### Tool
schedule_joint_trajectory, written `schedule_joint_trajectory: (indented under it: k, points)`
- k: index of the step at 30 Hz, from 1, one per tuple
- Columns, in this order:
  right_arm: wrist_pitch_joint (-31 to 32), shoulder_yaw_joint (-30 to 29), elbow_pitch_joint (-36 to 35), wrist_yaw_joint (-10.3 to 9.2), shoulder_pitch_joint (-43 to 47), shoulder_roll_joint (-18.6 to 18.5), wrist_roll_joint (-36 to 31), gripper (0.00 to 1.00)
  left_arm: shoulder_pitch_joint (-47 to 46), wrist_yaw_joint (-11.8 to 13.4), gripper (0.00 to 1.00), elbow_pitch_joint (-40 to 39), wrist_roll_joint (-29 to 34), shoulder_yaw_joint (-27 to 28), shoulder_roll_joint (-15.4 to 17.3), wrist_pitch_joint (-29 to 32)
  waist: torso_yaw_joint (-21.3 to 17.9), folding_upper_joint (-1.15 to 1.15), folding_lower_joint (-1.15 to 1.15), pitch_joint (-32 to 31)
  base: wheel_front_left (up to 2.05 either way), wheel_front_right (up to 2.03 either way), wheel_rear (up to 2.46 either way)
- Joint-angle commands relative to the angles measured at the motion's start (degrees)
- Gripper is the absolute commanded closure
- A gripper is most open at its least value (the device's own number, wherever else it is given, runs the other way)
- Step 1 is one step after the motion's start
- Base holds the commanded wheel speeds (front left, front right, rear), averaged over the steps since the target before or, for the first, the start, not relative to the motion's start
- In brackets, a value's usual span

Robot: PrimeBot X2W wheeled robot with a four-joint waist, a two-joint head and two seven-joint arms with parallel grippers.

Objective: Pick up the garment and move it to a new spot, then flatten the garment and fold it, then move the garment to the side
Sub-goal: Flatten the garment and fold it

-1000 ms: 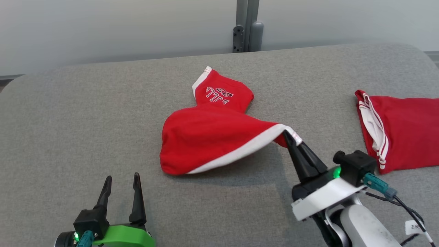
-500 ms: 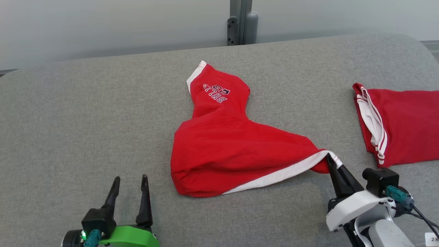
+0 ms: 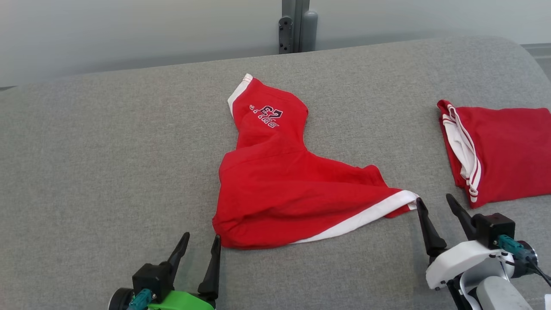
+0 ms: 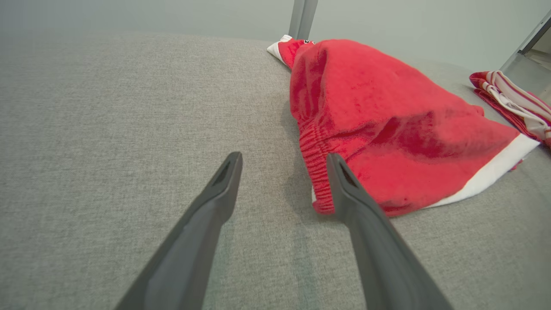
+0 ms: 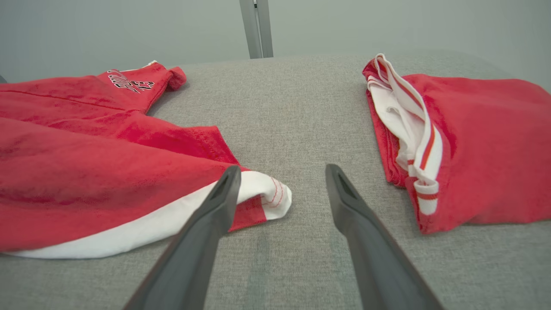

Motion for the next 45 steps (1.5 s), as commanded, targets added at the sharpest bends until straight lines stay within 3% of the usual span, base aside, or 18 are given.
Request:
schedule_joint_trajectory:
  k: [1, 9, 18, 19, 20, 21, 27, 33, 38, 41, 45]
  points:
    - [-0.46, -0.79, -0.06, -0.02, 0.74, -0.44, -0.29, 0.0, -0.1, -0.55, 0.0, 0.28, -1.01, -0.29, 0.08, 0.17, -0.4, 0.0, 0.0, -0.05, 0.0, 0.0, 0.0]
    - [-0.89, -5.69, -5.99, -0.02, 1.91, 1.07, -1.64, 0.0, -0.88, -2.81, 0.0, 2.5, -2.03, -3.94, 1.61, 1.47, -2.45, 0.0, 0.0, 0.47, 0.0, 0.0, 0.0]
    - [-0.93, -4.91, -11.33, -0.01, 1.33, 2.94, -2.5, 0.0, -4.72, -3.4, 0.0, 7.99, -2.24, -6.13, 2.02, 0.5, -4.08, 0.0, 0.0, 1.29, 0.0, 0.0, 0.0]
    - [-0.94, -4.94, -11.52, -0.02, 1.39, 2.95, -2.49, 0.0, -5.13, -3.41, 0.19, 8.29, -1.79, -6.65, 2.19, 0.22, -4.04, 0.0, 0.0, 1.33, 0.0, 0.0, 0.0]
    - [-0.94, -5.09, -11.72, -0.01, 1.5, 2.96, -2.5, 0.0, -5.64, -3.48, 0.69, 8.62, -1.2, -7.6, 2.49, -0.01, -3.93, 0.0, 0.0, 1.37, 0.0, 0.0, 0.0]
    - [-0.94, -5.34, -11.88, -0.02, 1.67, 3.0, -2.52, 0.0, -5.96, -3.58, 1.0, 8.78, -0.96, -8.42, 2.5, -0.26, -3.72, 0.0, 0.0, 1.4, 0.0, 0.0, 0.0]
    - [-0.95, -6.48, -12.53, -0.01, 2.37, 3.7, -2.95, 0.0, -6.03, -3.74, 1.0, 4.82, -0.5, -10.89, 4.01, -1.78, -1.38, 0.0, 0.0, 0.83, 0.0, 0.0, 0.0]
    - [-0.95, -6.56, -12.4, -0.02, 2.62, 4.18, -2.79, 0.0, -2.15, -3.8, 1.0, -7.4, -1.48, -10.74, 5.7, -2.13, 1.18, 0.0, 0.0, -0.14, 0.0, 0.0, 0.0]
    - [-0.95, -5.75, -11.9, -0.02, 2.03, 4.67, -3.04, 0.0, -0.99, -3.78, 1.0, -15.32, -2.85, -10.45, 6.92, -0.94, 1.06, 0.0, 0.0, -0.36, 0.0, 0.0, 0.0]
    - [-0.95, -4.9, -11.72, -0.02, 1.44, 4.9, -2.77, 0.0, -3.09, -3.41, 1.0, -16.1, -3.91, -9.62, 7.43, 1.5, -0.31, 0.0, 0.0, -0.07, 0.0, 0.0, 0.0]
    - [-0.95, -3.37, -11.14, -0.01, 0.72, 5.07, -2.59, 0.0, -6.31, -3.21, 1.0, -11.0, -5.59, -8.13, 7.89, 4.52, -3.25, 0.0, 0.0, 0.82, 0.0, 0.0, 0.0]
